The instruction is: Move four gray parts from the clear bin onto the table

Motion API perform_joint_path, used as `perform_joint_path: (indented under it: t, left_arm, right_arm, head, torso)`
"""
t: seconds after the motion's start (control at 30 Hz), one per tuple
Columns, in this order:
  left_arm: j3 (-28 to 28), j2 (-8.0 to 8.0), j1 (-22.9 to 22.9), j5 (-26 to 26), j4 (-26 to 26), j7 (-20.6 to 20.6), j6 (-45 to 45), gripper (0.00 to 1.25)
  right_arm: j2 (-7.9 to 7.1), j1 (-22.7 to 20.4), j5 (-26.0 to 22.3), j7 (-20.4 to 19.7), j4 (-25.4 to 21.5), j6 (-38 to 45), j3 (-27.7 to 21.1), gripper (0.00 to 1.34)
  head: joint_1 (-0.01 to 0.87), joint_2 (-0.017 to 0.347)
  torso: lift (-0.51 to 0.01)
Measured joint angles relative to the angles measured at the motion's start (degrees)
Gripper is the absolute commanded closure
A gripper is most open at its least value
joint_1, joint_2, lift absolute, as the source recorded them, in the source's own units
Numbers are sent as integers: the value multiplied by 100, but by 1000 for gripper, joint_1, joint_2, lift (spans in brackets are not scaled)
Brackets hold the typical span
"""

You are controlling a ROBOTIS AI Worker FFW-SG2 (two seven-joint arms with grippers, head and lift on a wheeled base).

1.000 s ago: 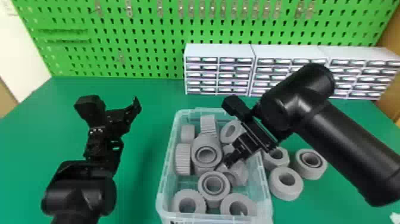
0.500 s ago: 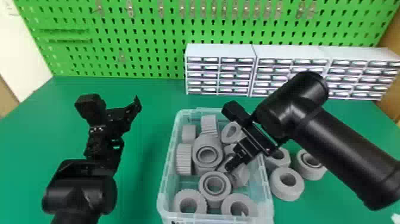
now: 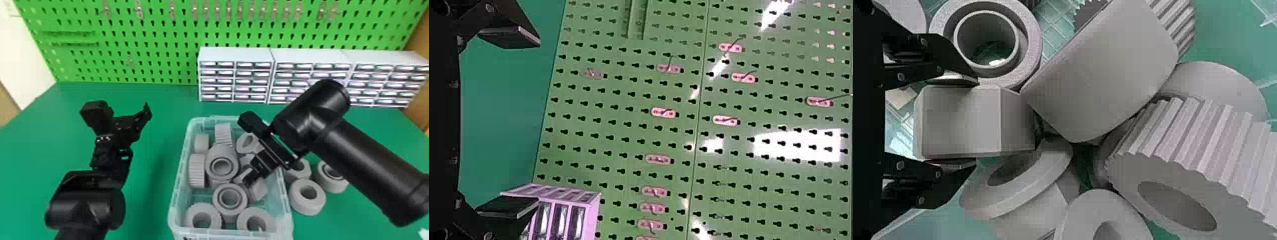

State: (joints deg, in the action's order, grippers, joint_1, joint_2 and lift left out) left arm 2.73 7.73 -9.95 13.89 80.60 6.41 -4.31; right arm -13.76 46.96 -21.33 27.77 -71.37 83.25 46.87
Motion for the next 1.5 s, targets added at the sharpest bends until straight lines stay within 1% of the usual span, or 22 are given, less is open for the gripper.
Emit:
perform_joint_path:
  t: [0.07,0.1,0.33,0.53,0.93,1.5]
  left_arm:
    - [0,0,3,0,0,0,0,162]
    - [-1,0,5,0,0,0,0,162]
    - [-3,0,25,0,0,0,0,162]
    - [-17,0,42,0,0,0,0,162]
    - [-8,0,55,0,0,0,0,162]
    - [-13,0,82,0,0,0,0,162]
  right_arm:
    - [6,3,1,0,11,24,-6,981]
    - [9,6,2,0,14,33,-8,993]
    - [21,10,2,0,19,49,-46,993]
    - [22,-3,-55,-1,-53,45,-176,995]
    - [23,-10,-90,0,-497,118,-579,995]
    - [24,13,138,0,-1154,383,-1085,995]
  head:
    - [693,72]
    - [693,72]
    - [693,72]
    - [693,72]
    - [693,72]
    - [693,72]
  torso:
    - [-52]
    - [-52]
    - [-52]
    - [-52]
    - [-52]
    - [-52]
